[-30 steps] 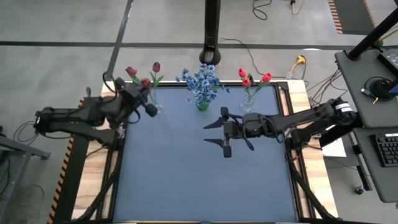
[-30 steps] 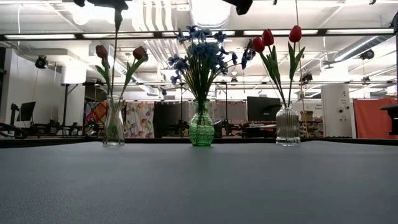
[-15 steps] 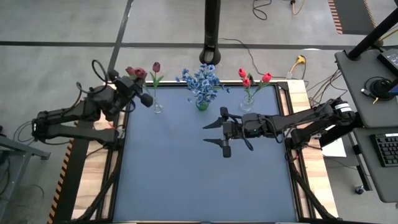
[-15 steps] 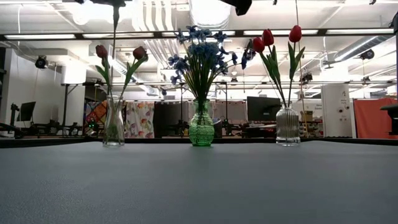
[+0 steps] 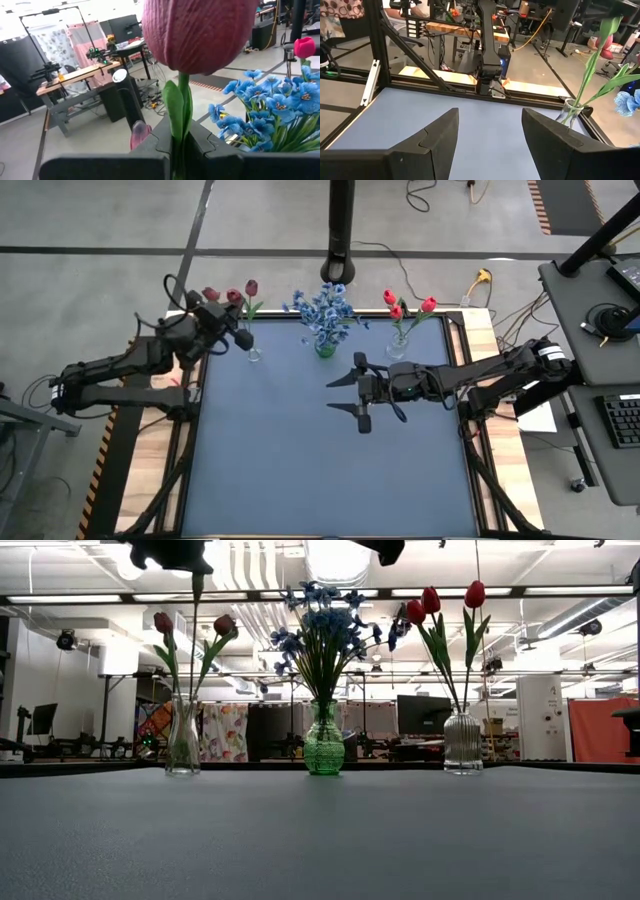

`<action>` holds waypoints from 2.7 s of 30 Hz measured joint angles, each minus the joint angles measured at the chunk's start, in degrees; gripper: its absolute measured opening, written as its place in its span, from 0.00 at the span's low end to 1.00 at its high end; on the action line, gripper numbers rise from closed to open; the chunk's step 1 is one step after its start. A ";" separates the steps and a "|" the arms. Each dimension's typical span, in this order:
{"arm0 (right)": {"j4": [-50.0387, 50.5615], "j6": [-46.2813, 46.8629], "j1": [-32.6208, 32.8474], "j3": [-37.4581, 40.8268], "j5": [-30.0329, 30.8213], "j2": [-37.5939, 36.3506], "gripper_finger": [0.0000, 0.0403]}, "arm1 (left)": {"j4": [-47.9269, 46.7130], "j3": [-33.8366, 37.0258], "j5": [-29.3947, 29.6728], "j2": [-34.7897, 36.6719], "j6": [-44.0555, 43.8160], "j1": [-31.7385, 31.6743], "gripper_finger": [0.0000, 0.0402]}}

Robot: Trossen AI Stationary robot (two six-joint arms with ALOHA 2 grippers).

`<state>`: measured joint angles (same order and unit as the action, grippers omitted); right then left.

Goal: Sort flowers into vase by color
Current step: Put the red flower into the left transparent vase, then return to Home Position

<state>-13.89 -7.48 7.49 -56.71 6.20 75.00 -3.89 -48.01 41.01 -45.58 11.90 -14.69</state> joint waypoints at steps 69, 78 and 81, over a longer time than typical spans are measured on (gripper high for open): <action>1.67 -0.91 0.61 0.02 1.38 -2.92 0.52 | -26.55 -21.51 -6.86 -2.67 -9.13 3.89 0.75; 7.71 -3.06 5.98 2.78 1.41 -15.00 0.52 | -28.17 -20.20 14.41 -3.28 -12.00 35.98 0.75; 8.32 -2.46 6.98 3.82 1.34 -18.70 0.52 | -28.02 -19.92 26.63 -4.13 -12.00 49.95 0.75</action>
<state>-5.57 -9.94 14.47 -52.89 7.54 56.31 -31.91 -67.92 67.64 -49.71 -0.10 35.26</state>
